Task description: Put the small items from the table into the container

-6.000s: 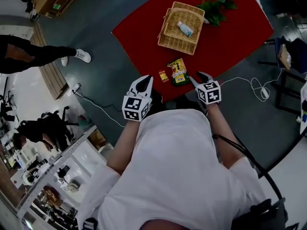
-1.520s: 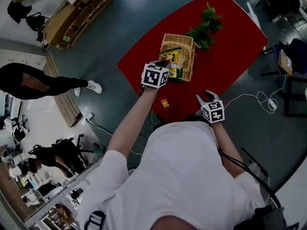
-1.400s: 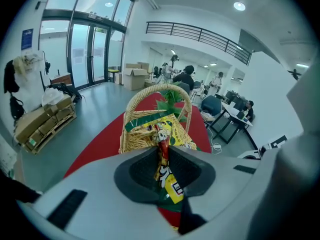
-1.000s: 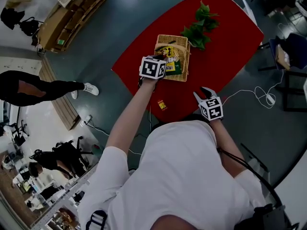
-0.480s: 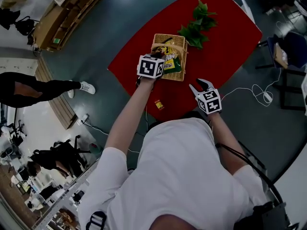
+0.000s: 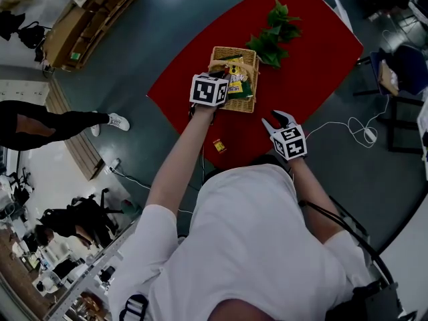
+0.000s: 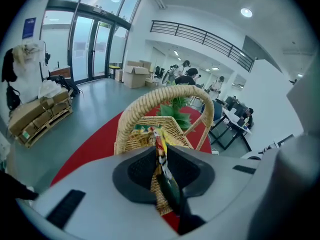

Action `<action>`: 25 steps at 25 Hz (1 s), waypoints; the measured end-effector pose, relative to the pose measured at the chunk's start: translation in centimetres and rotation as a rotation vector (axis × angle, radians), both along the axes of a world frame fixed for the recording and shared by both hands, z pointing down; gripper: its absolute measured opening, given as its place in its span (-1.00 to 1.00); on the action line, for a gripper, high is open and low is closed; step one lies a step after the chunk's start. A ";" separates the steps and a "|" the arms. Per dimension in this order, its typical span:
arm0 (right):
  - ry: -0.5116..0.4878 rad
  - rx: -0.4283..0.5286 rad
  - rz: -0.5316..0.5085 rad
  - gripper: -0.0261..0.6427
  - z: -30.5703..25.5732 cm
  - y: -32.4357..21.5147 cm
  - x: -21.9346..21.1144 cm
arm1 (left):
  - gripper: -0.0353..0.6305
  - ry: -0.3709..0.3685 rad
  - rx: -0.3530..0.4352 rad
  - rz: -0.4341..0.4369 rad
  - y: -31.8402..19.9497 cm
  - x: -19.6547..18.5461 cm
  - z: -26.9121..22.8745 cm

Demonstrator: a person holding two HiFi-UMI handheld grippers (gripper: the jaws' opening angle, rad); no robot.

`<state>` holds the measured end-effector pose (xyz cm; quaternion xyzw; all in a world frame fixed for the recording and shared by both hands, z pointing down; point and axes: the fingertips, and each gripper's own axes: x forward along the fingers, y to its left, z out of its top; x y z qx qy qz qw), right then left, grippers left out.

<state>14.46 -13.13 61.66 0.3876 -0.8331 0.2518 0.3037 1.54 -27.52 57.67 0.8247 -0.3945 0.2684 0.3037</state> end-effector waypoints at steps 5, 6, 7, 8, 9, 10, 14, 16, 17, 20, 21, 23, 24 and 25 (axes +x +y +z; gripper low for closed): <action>0.004 0.002 -0.006 -0.40 -0.2 0.3 -0.1 | -0.71 0.030 0.032 -0.043 0.3 -0.9 -0.9; 0.004 0.003 -0.008 -0.40 -0.3 0.4 -0.2 | -0.71 0.035 0.041 -0.055 0.3 -1.2 -1.0; 0.003 0.003 -0.010 -0.40 -0.3 0.4 -0.3 | -0.71 0.044 0.048 -0.067 0.4 -1.4 -1.2; 0.003 0.003 -0.013 -0.40 -0.2 0.5 -0.4 | -0.71 0.055 0.053 -0.077 0.5 -1.6 -1.4; 0.004 0.004 -0.017 -0.40 -0.1 0.6 -0.5 | -0.65 0.065 0.058 -0.084 0.5 -1.8 -1.4; 0.006 0.004 -0.020 -0.40 0.0 0.7 -0.5 | -0.60 0.071 0.061 -0.088 0.6 -1.9 -1.5; 0.010 0.005 -0.032 -0.40 0.1 1.1 -0.9 | -0.60 0.072 0.070 -0.102 1.2 -2.7 -1.7; 0.010 0.008 -0.037 -0.40 -0.1 1.3 -1.0 | -0.60 0.075 0.078 -0.110 1.5 -3.0 -2.1; 0.010 0.009 -0.040 -0.40 -0.2 1.5 -1.2 | -0.60 0.073 0.084 -0.112 1.8 -3.2 -2.3; 0.009 0.011 -0.049 -0.40 -0.3 1.8 -1.5 | -0.60 0.057 0.113 -0.125 2.4 -3.8 -2.9; 0.009 0.011 -0.053 -0.40 -0.3 1.8 -1.6 | -0.60 0.052 0.128 -0.134 2.5 -4.1 -3.2; 0.008 0.012 -0.063 -0.40 -0.2 1.9 -1.8 | -0.60 0.054 0.162 -0.148 2.9 -4.5 -4.0; 0.009 0.012 -0.069 -0.40 -0.1 2.0 -1.9 | -0.60 0.059 0.176 -0.151 3.2 -4.6 -4.3; 0.011 0.012 -0.075 -0.40 0.0 2.0 -2.0 | -0.60 0.063 0.189 -0.150 3.5 -4.7 -4.6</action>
